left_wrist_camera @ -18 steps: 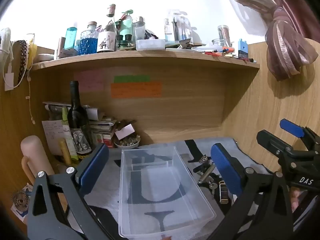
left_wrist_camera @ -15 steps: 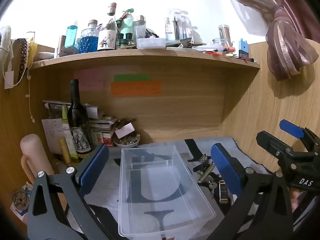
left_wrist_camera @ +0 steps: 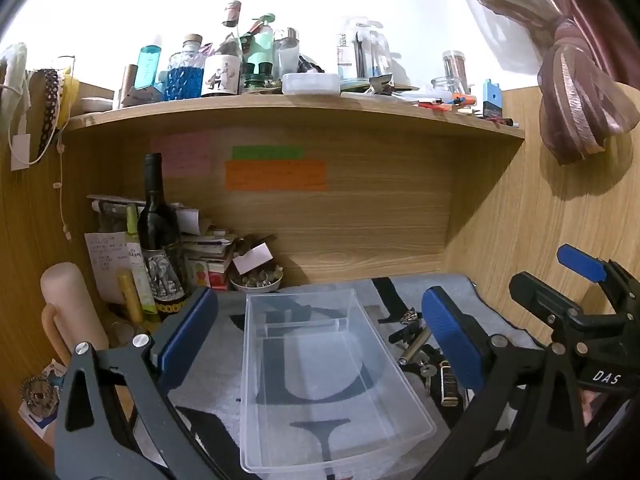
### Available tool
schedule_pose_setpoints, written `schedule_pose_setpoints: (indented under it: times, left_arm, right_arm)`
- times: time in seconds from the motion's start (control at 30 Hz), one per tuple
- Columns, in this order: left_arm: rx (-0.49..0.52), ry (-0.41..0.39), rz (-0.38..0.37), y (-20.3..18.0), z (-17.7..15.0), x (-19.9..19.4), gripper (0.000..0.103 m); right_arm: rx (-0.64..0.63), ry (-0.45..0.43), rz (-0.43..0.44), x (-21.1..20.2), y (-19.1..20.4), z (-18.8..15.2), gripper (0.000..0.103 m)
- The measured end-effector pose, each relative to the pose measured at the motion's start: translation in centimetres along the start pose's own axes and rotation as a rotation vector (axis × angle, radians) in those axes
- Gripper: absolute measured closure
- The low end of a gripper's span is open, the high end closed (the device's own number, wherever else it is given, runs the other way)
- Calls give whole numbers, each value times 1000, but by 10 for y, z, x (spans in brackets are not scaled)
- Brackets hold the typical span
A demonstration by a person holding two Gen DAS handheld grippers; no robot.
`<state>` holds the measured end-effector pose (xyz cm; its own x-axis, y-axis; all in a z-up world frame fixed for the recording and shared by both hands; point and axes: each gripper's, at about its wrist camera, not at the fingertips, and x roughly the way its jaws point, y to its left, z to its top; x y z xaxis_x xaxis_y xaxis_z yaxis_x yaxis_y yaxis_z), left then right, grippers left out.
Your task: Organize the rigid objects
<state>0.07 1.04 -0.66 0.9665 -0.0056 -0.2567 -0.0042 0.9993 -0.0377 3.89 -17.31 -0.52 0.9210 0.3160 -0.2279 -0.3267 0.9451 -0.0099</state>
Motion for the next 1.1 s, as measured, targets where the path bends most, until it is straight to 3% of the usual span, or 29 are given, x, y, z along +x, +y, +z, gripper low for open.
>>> schedule_pose_setpoints:
  times: [1.1]
  left_arm:
    - [-4,3,-8,-1,-2,4,0]
  right_arm:
    - [-27,15,5,9,9,-2,0]
